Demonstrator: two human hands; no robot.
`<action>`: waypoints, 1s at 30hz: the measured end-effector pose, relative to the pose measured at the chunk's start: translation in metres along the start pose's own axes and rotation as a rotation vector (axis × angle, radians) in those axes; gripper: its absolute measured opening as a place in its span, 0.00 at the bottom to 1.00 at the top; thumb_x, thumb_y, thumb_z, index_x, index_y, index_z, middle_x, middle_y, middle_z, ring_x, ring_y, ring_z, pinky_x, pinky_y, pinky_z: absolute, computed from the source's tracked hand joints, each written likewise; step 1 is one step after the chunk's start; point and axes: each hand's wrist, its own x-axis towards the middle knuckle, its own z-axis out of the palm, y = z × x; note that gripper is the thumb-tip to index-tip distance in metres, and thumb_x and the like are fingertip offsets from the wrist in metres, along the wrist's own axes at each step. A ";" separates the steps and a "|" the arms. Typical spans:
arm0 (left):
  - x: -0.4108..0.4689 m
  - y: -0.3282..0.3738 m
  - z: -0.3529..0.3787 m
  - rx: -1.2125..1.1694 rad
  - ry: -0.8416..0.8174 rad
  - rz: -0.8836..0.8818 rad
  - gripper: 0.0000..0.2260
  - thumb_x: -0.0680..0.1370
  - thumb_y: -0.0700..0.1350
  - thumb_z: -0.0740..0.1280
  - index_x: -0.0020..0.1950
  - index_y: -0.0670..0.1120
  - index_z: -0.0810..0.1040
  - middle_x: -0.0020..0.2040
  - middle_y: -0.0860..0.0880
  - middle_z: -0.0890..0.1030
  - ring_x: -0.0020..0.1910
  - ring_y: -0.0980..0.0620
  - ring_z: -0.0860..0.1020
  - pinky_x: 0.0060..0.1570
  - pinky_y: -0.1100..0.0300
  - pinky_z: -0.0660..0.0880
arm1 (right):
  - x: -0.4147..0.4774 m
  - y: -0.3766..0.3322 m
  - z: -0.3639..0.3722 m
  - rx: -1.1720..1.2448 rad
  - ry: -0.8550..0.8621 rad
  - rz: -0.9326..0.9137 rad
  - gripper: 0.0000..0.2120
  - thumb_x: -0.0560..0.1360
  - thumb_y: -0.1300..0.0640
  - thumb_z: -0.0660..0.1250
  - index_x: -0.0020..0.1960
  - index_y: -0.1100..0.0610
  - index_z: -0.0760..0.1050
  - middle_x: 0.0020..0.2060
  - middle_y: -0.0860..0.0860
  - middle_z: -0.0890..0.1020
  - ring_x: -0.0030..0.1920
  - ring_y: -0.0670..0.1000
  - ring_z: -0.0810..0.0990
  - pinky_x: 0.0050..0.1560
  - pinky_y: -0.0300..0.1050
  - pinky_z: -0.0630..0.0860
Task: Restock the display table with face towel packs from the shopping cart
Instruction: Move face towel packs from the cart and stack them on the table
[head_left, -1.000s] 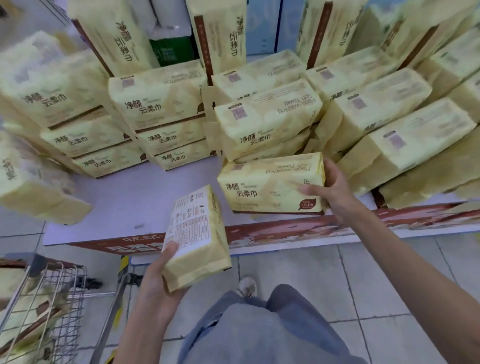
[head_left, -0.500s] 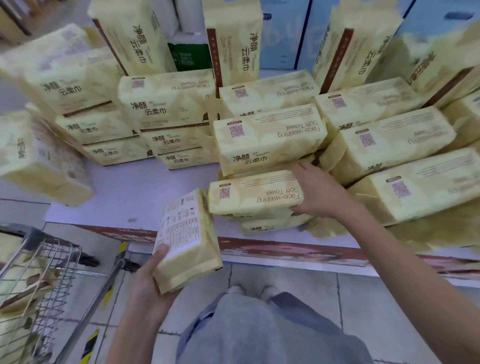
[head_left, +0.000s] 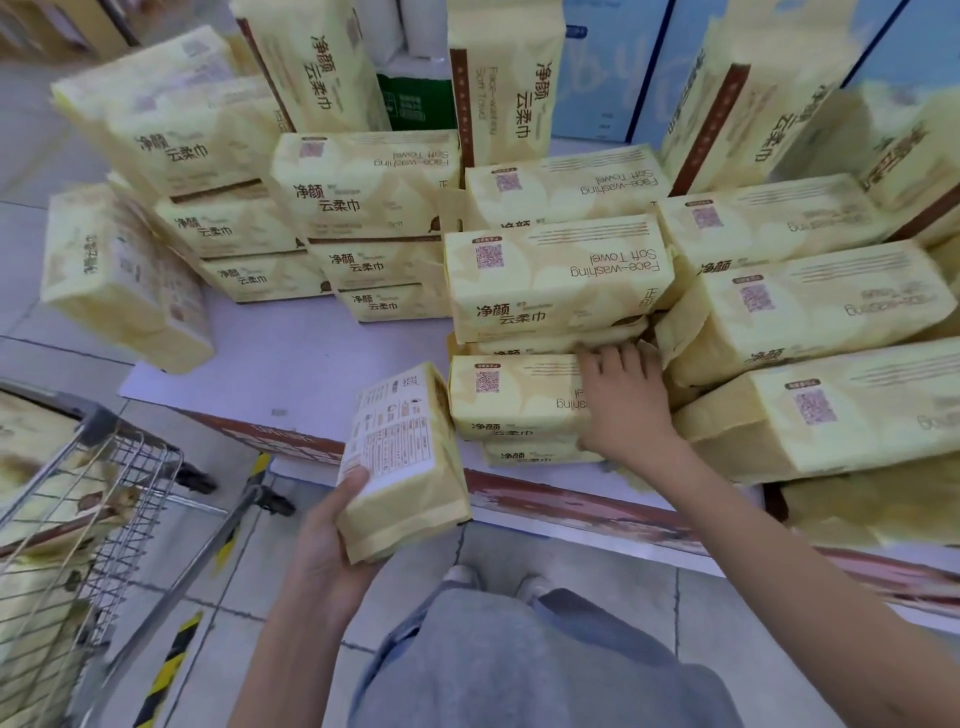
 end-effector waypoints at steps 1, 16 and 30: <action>-0.001 0.000 0.000 0.000 0.005 -0.003 0.15 0.69 0.48 0.67 0.54 0.46 0.77 0.42 0.46 0.85 0.38 0.48 0.82 0.33 0.56 0.80 | 0.001 -0.005 0.003 0.013 0.029 -0.032 0.48 0.57 0.49 0.78 0.72 0.60 0.62 0.59 0.59 0.74 0.60 0.62 0.71 0.66 0.59 0.63; -0.005 0.007 -0.003 -0.023 0.033 -0.043 0.18 0.67 0.49 0.69 0.56 0.47 0.77 0.46 0.46 0.85 0.46 0.45 0.81 0.40 0.54 0.79 | 0.004 0.007 -0.003 0.040 0.037 -0.020 0.40 0.64 0.53 0.75 0.72 0.55 0.62 0.63 0.55 0.71 0.65 0.57 0.68 0.65 0.53 0.63; -0.023 0.014 0.012 0.021 -0.022 -0.075 0.12 0.75 0.49 0.67 0.56 0.45 0.78 0.40 0.45 0.85 0.36 0.48 0.83 0.33 0.53 0.81 | -0.060 -0.065 -0.035 0.432 0.128 -0.593 0.56 0.61 0.41 0.76 0.76 0.47 0.43 0.76 0.52 0.56 0.76 0.57 0.53 0.71 0.49 0.55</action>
